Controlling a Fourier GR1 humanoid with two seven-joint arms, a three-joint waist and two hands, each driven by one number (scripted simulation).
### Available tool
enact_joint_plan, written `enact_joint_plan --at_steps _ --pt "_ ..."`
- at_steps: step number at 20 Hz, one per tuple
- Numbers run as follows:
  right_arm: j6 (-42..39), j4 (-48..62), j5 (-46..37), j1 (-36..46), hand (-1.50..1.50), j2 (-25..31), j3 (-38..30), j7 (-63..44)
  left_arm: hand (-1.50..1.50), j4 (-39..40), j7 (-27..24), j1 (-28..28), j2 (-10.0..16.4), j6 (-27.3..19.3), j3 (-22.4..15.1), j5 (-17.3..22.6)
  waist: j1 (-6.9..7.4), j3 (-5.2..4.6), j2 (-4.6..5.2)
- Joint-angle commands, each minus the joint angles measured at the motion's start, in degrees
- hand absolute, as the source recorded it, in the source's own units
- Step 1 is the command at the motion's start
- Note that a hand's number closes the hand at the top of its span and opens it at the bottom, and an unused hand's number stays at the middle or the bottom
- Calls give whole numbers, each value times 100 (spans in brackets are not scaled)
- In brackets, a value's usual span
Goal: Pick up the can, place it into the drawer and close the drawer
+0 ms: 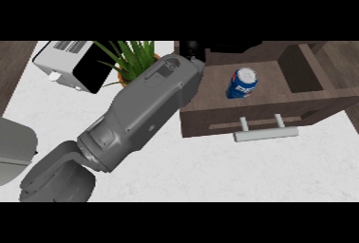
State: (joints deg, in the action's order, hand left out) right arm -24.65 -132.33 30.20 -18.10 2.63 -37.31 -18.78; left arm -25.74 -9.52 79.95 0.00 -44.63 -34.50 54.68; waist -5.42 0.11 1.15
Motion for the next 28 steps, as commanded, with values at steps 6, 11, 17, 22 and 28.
enact_joint_plan --at_steps 6,11,17,22,28 --pt "-661 -347 -981 270 -150 556 -277 993 -150 -2 -493 70 0 50 236 351 55 -1 8" --pt "-351 -758 -2261 898 -150 392 483 985 -150 -390 -666 -51 0 -144 -162 387 226 -8 4" --pt "-258 -1005 -3910 1221 -150 148 1432 1133 -150 -378 -642 101 0 -121 -44 489 416 -14 -38" --pt "-95 -194 -5408 1792 -150 301 2193 1414 -150 -488 -509 151 0 -244 12 559 543 -12 -53" --pt "684 1213 -6857 2888 -150 358 2963 1727 -150 -208 -380 316 42 -1 183 387 634 -11 -53"
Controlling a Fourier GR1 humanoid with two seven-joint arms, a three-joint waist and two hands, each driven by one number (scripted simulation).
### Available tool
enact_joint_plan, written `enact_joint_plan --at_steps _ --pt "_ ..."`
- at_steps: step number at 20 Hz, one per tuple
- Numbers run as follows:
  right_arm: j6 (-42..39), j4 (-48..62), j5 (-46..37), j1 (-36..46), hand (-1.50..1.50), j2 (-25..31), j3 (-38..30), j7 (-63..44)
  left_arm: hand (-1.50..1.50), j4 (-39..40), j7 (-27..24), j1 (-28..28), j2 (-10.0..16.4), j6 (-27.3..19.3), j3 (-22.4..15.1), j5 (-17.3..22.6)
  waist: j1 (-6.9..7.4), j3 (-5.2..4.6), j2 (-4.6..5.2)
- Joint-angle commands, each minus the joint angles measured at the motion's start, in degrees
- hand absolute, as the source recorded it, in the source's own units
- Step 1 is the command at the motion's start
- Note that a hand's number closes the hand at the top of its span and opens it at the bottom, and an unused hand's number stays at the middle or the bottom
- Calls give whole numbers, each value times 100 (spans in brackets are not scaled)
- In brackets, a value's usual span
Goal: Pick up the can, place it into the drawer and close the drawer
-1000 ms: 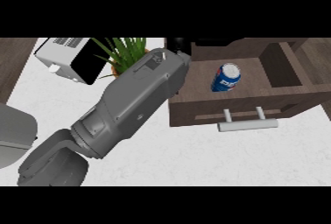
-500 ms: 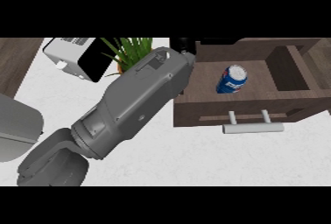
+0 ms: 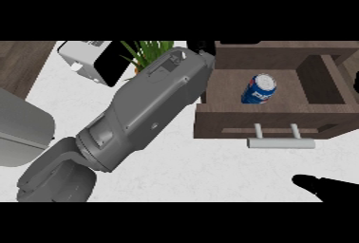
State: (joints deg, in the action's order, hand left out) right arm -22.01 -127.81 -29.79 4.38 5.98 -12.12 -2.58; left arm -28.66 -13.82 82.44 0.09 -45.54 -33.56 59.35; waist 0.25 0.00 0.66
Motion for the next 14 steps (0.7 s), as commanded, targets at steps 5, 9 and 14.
enact_joint_plan --at_steps 5,9,14 --pt "696 1641 -1623 1101 -150 212 892 351 -150 10 182 -244 318 205 140 -224 44 0 -24" --pt "1236 2743 -2349 1619 -150 127 1270 499 -150 -304 403 -237 372 -106 42 -406 114 0 -47" --pt "1685 4000 -3098 2143 -150 324 1509 744 -150 -848 707 -421 766 -84 -3 -495 275 -1 -71"
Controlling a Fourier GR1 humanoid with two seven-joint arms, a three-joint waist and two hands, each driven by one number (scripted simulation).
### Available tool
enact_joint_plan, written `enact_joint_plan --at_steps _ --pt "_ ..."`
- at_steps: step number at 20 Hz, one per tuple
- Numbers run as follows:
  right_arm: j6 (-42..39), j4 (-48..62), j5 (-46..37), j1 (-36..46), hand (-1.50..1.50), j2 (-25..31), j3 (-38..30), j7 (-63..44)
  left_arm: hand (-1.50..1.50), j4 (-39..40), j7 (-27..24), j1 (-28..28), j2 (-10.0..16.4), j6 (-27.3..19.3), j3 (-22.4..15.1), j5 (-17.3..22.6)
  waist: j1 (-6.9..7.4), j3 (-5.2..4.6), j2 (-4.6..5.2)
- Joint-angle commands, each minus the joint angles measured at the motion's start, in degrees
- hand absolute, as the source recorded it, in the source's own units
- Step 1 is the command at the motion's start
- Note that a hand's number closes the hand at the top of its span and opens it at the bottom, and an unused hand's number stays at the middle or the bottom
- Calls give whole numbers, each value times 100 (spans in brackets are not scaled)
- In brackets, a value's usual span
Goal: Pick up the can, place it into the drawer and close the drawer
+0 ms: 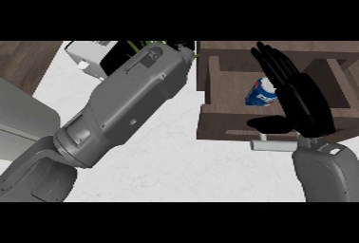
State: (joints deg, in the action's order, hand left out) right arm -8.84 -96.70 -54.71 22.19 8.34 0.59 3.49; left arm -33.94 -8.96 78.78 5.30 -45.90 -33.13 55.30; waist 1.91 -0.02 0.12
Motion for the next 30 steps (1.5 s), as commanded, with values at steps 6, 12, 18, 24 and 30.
enact_joint_plan --at_steps 6,12,18,24,30 --pt "1270 2259 -1148 739 -150 -50 274 269 -150 -684 575 -385 797 111 -6 -291 -17 4 -7" --pt "2079 4099 -1481 1678 -150 -93 -86 202 -150 -1231 484 -931 992 -36 12 -503 69 4 17" --pt "3192 5604 -1710 2147 -150 28 -403 453 -150 -1579 1081 -592 1118 -234 -11 -625 131 14 62" --pt "3944 6382 -1721 2528 -150 64 -682 577 -150 -2091 1296 -925 1586 -107 163 -621 195 14 67" --pt "4228 7135 -1869 3388 -150 106 -856 379 -150 -2479 1157 -1560 1560 -83 121 -752 197 9 91"
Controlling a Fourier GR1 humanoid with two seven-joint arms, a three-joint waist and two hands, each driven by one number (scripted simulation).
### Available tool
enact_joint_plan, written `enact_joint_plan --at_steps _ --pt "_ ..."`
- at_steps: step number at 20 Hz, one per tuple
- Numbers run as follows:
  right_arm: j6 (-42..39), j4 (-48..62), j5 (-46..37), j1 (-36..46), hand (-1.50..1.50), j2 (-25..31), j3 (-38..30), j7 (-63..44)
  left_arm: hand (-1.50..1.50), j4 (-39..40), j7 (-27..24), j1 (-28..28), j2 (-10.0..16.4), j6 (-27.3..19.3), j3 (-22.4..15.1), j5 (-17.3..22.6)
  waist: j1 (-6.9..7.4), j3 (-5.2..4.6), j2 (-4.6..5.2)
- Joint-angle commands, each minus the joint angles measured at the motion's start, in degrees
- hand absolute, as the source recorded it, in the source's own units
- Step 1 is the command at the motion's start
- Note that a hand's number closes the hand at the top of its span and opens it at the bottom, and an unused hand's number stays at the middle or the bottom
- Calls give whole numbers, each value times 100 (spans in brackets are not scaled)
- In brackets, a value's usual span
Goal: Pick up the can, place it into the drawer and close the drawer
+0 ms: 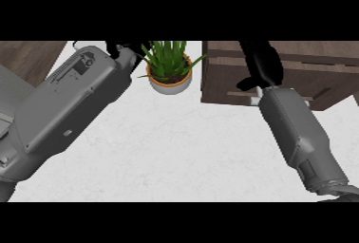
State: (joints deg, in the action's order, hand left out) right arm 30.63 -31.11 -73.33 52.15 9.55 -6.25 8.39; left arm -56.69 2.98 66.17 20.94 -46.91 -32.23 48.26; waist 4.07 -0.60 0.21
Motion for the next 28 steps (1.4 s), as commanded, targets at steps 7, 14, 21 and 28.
enact_joint_plan --at_steps 7,14,21,28 --pt "815 1292 -32 977 -150 149 -408 -96 -150 -374 390 42 297 -147 23 -257 50 76 132" --pt "655 1711 -149 1563 -150 410 -468 -378 -150 -937 404 -291 340 -126 -1 -305 236 69 145" --pt "308 1954 3 1907 -150 519 -624 -102 -150 -1151 573 -350 404 -126 -38 -353 327 78 199" --pt "-429 1867 1638 2000 -150 107 -2031 999 -150 -1314 601 -463 554 -73 26 -367 267 101 202"
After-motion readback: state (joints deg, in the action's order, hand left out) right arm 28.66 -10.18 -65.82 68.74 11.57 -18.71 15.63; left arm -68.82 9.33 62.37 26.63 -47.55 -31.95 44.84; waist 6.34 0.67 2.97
